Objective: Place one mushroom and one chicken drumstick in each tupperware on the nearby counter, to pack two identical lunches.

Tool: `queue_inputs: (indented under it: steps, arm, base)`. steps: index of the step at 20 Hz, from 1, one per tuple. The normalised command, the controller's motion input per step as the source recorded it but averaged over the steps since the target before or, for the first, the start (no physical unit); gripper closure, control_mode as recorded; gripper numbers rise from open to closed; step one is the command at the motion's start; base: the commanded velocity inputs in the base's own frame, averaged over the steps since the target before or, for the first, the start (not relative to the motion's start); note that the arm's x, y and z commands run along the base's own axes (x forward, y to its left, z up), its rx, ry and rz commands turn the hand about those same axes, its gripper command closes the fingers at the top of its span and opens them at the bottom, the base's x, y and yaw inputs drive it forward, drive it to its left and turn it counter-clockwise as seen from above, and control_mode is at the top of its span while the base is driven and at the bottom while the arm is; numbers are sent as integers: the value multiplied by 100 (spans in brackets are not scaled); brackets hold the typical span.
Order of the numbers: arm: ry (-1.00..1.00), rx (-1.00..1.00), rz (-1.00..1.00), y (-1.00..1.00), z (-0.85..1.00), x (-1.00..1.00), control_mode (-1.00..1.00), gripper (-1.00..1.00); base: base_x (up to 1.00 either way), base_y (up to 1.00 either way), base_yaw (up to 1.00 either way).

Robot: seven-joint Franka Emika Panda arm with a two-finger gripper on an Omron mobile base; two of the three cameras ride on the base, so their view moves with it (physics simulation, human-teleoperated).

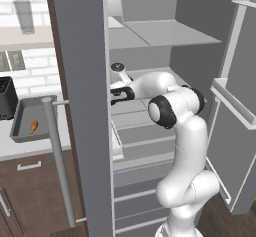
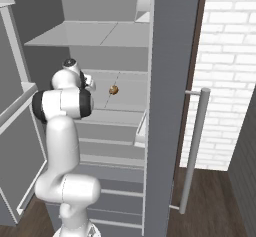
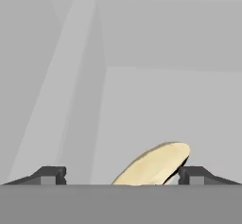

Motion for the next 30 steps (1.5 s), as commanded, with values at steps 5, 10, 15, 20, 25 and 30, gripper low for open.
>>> queue_inputs:
  steps: [5,10,15,20,25,30]
  arm:
    - [4,-1,0,-3,-24,0,-100,100]
    - [0,0,0,0,0,-8,-100,100]
    - [-13,0,0,-18,0,-87,-100,100]
    - [-52,1,0,-37,18,-100,-100,100]
    - [-55,6,0,-43,82,-100,-100,100]
    - [-23,4,-3,-29,100,-100,-100,100]
  base:
    - [0,0,0]
    - [0,0,0]
    - [0,0,0]
    - [0,0,0]
    - [0,0,0]
    - [0,0,0]
